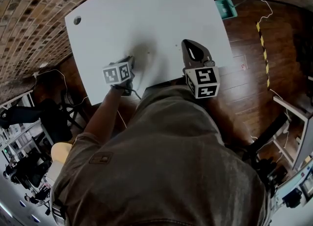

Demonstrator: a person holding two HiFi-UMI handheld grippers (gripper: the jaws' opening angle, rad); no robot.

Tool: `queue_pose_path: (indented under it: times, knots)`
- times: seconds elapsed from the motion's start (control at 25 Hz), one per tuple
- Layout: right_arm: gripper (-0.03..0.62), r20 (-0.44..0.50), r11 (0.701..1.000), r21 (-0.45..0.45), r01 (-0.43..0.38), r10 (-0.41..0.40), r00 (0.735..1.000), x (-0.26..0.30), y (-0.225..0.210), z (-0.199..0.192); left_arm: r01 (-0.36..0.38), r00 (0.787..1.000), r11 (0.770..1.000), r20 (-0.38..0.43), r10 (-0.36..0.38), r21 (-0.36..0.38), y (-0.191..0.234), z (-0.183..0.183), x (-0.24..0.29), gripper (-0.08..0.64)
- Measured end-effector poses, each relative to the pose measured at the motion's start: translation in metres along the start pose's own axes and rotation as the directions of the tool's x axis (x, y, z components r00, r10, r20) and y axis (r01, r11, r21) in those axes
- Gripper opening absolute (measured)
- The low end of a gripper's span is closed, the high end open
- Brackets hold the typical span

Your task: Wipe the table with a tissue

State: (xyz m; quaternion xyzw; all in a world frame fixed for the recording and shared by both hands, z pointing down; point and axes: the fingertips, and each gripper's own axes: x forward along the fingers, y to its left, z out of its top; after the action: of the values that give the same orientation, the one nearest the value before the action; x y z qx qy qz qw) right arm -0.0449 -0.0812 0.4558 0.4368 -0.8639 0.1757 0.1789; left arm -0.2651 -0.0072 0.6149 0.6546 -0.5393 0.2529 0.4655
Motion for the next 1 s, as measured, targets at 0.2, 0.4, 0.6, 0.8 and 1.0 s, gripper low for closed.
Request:
queue_pose_path:
  times: [0.2, 0.4, 0.6, 0.8, 1.0]
  knots:
    - [0.014, -0.007, 0.999, -0.013, -0.035, 0.035, 0.999, -0.004, -0.021, 0.002, -0.004, 1.000, 1.000, 0.002, 0.004, -0.016, -0.028, 0.004, 0.012, 0.031]
    - [0.014, -0.010, 0.999, -0.003, -0.046, 0.046, 0.999, -0.006, -0.041, 0.001, -0.009, 1.000, 1.000, -0.012, 0.009, -0.002, -0.049, 0.008, 0.023, 0.031]
    - [0.014, -0.007, 0.999, 0.008, -0.044, 0.044, 0.999, -0.009, -0.058, 0.001, -0.004, 1.000, 1.000, -0.026, 0.005, 0.016, -0.066, 0.010, 0.032, 0.031]
    - [0.014, 0.001, 0.999, 0.009, -0.038, 0.038, 0.999, -0.012, -0.066, 0.000, 0.025, 0.999, 0.999, -0.045, -0.023, 0.048, -0.089, 0.011, 0.042, 0.031]
    - [0.014, -0.016, 0.999, -0.001, -0.038, 0.038, 0.999, -0.013, -0.066, -0.001, 0.037, 0.998, 0.997, -0.047, -0.034, 0.071, -0.099, 0.012, 0.044, 0.031]
